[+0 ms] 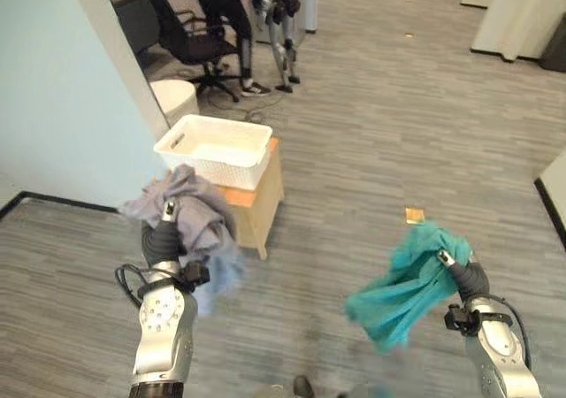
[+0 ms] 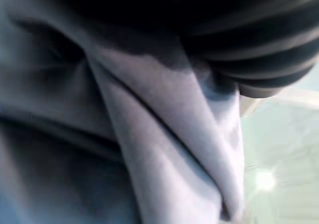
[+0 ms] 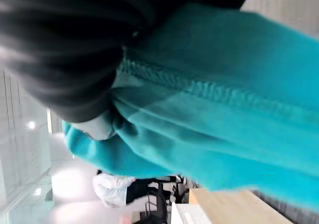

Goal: Pick up bed clothes into laundry basket.

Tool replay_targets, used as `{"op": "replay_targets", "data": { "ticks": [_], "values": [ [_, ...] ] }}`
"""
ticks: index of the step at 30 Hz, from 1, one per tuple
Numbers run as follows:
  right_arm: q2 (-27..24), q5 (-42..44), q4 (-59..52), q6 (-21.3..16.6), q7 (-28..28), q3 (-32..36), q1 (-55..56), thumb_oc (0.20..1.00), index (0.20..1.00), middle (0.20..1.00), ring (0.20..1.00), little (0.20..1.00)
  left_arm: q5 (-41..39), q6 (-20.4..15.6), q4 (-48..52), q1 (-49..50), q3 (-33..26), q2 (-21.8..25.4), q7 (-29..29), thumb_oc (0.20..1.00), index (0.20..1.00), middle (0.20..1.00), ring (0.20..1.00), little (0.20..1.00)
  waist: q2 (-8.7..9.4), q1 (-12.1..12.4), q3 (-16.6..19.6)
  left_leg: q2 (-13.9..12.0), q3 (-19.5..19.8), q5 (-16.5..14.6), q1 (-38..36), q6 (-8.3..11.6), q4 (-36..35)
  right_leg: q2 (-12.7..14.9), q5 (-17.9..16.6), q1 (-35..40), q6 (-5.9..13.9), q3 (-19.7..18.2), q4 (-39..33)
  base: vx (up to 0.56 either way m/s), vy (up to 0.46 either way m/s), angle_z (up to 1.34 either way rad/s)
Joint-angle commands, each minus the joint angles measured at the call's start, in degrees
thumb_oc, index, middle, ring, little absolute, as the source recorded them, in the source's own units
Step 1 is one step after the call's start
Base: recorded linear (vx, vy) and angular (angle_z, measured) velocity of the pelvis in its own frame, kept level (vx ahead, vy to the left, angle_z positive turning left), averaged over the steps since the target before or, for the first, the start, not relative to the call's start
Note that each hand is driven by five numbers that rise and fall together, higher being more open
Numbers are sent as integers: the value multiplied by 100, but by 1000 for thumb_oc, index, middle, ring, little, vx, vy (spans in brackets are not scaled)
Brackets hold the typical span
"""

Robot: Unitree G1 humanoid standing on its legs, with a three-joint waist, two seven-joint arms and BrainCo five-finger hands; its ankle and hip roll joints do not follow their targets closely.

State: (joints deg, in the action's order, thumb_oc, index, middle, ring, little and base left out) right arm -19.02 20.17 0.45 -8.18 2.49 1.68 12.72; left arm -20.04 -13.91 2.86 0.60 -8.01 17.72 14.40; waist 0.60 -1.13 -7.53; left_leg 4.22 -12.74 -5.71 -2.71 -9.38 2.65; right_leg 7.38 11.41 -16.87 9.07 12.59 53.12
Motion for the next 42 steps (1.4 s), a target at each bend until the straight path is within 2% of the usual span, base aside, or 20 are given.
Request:
{"op": "replay_targets", "data": {
  "ticks": [1,3,4,5,7,8,10,11,12,15,16,17,19,20,23,28,33,36,38,42],
  "values": [
    [-8,33,-3,-373,-48,314,-537,200,200,200,200,200,-218,-478,287,-23,-506,465,45,200,200,200,200,200,-15,350,-41,-398,-253,528,-276,619,-387,485,-1463,942,-48,120,-2301,472,-274,173],
    [5,110,46,-351,-20,455,-424,200,200,200,200,200,-274,-480,126,104,-617,405,49,200,200,200,200,200,86,140,-44,-338,446,300,-546,812,-441,174,-1368,981,-15,-908,-4066,464,-264,125],
    [5,112,48,-353,-21,452,-426,200,200,200,200,200,-274,-482,124,104,-619,407,48,200,200,200,200,200,77,140,-46,-352,443,317,-541,816,-441,156,-1438,1023,-23,-898,-4164,449,-250,157],
    [-53,125,48,-348,-13,544,-395,200,200,200,200,200,-263,-502,-65,83,-642,401,81,200,200,200,200,200,167,-8,-11,-366,935,191,-671,940,-556,-87,-1505,938,184,-2025,-4841,295,-152,136],
    [-68,149,43,-357,-19,566,-394,200,200,200,200,200,-270,-514,-155,56,-628,405,86,200,200,200,200,200,200,-27,-2,-411,1086,133,-715,964,-582,-138,-1583,964,248,-2212,-5035,320,-260,162],
    [-189,60,-79,-355,-49,697,-313,200,200,200,200,200,-116,-454,-164,104,-590,418,56,200,200,200,200,200,292,41,19,-497,1340,173,-660,1051,-497,-177,-1588,990,219,-2145,-4954,227,-287,158],
    [-184,162,-97,-355,-129,671,-316,200,200,200,200,200,-17,-425,-196,181,-663,426,63,200,200,200,200,200,346,22,42,-569,1471,179,-608,1090,-407,-169,-1582,1005,159,-1974,-4839,214,-330,110],
    [-270,263,-5,-443,-96,772,-437,200,200,200,200,200,-3,-453,-249,183,-661,393,38,200,200,200,200,200,392,46,69,-706,1625,211,-536,1168,-312,-282,-1585,1124,76,-2011,-4953,216,-342,65],
    [-275,266,6,-450,-98,773,-445,200,200,200,200,200,-1,-454,-250,178,-659,389,41,200,200,200,200,200,384,26,68,-713,1648,206,-524,1172,-299,-283,-1590,1133,71,-1986,-4964,174,-336,39],
    [-518,317,-24,-506,-6,1010,-531,200,200,200,200,200,-367,-459,-392,144,-558,197,-74,200,200,200,200,200,440,43,59,-943,1679,381,-214,1374,175,-325,-1504,1488,-132,-1420,-5287,151,-282,56],
    [-524,320,-19,-510,-8,1013,-533,200,200,200,200,200,-369,-459,-393,142,-557,193,-76,200,200,200,200,200,431,14,55,-945,1715,371,-197,1379,199,-324,-1511,1508,-136,-1385,-5306,144,-238,69],
    [-568,329,-17,-517,24,1083,-515,200,200,200,200,200,-419,-434,-427,142,-510,171,-100,200,200,200,200,200,437,9,34,-989,1669,429,-135,1402,306,-326,-1465,1592,-184,-1281,-5328,154,-151,69],
    [-605,331,-50,-523,109,1196,-431,200,200,200,200,200,-463,-404,-485,125,-369,146,-138,200,200,200,200,200,378,-118,-19,-1193,1182,517,-115,1424,243,-337,-1278,1710,-289,-1020,-5250,149,-161,76],
    [-607,331,-50,-524,110,1197,-428,200,200,200,200,200,-463,-403,-485,125,-365,143,-136,200,200,200,200,200,372,-121,-19,-1200,1184,530,-132,1430,214,-343,-1269,1712,-295,-1013,-5242,38,-81,70],
    [-558,276,-70,-502,161,1204,-308,200,200,200,200,200,-475,-361,-487,43,-214,130,-200,200,200,200,200,200,247,-292,53,-1447,413,780,-235,1573,-237,-393,-1122,1742,-324,-707,-5250,82,-83,61],
    [-439,353,-95,-500,14,1027,-315,200,200,200,200,200,-446,-324,-327,87,-120,115,-274,200,200,200,200,200,143,-262,106,-1373,450,986,-314,1650,-425,-445,-1188,1841,-313,-606,-5467,68,-25,22],
    [-412,393,-145,-504,-87,933,-297,200,200,200,200,200,-426,-328,-249,55,-58,138,-303,200,200,200,200,200,173,-303,72,-1315,381,951,-211,1648,-182,-339,-1272,1853,-285,-635,-5497,4,50,-16],
    [-455,354,-171,-480,-125,921,-226,200,200,200,200,200,-317,-350,-204,43,40,170,-357,200,200,200,200,200,176,-339,36,-1229,307,846,-140,1617,-191,-231,-1299,1836,-253,-606,-5491,-47,100,6],
    [-396,285,-186,-437,-128,965,-133,200,200,200,200,200,-333,-312,-233,156,58,120,-400,200,200,200,200,200,126,-388,90,-1072,339,624,-316,1520,-626,-207,-1419,1815,-179,-655,-5648,-25,126,3],
    [-299,274,-177,-457,-119,946,-147,200,200,200,200,200,-293,-296,-273,263,5,151,-391,200,200,200,200,200,127,-386,96,-913,278,563,-318,1428,-732,-171,-1596,1681,-74,-843,-5774,-53,139,-13]
  ]
}}
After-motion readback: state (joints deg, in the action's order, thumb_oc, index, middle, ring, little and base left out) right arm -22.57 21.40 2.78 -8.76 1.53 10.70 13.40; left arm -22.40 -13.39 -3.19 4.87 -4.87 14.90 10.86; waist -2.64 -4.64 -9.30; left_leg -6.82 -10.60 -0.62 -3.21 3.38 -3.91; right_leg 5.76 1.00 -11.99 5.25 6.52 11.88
